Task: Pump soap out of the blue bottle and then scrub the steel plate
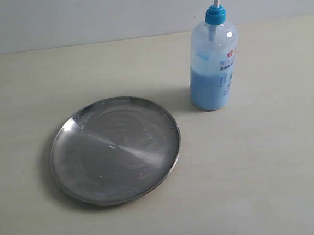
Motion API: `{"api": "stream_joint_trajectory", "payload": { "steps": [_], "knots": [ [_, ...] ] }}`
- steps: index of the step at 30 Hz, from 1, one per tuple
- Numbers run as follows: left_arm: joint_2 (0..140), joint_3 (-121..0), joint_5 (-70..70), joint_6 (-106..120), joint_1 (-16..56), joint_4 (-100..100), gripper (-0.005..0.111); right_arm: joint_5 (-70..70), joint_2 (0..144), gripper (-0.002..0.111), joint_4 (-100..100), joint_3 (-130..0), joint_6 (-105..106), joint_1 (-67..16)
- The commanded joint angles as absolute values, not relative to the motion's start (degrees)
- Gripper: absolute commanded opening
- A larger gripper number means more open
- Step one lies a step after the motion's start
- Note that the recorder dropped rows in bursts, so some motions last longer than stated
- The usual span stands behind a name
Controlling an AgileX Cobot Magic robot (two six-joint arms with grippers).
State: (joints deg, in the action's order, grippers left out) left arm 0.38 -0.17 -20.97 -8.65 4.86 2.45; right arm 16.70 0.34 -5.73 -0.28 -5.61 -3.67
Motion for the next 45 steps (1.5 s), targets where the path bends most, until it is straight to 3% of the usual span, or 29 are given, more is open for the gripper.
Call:
{"api": "stream_joint_trajectory", "payload": {
  "steps": [1, 33, 45],
  "knots": [
    [0.0, 0.0, -20.4, -8.9, 5.2, 2.4, 0.000, 16.1, 0.0, 0.000, -6.1, 0.0, -5.6, -3.4],
    [0.0, 0.0, -20.4, -8.9, 5.2, 2.4, 0.000, 17.3, 0.0, 0.000, -6.1, 0.0, -5.6, -3.4],
    [0.0, 0.0, -20.4, -8.9, 5.2, 2.4, 0.000, 17.4, 24.2, 0.000, -6.1, -19.0, -5.6, -3.4]
  ]
}}
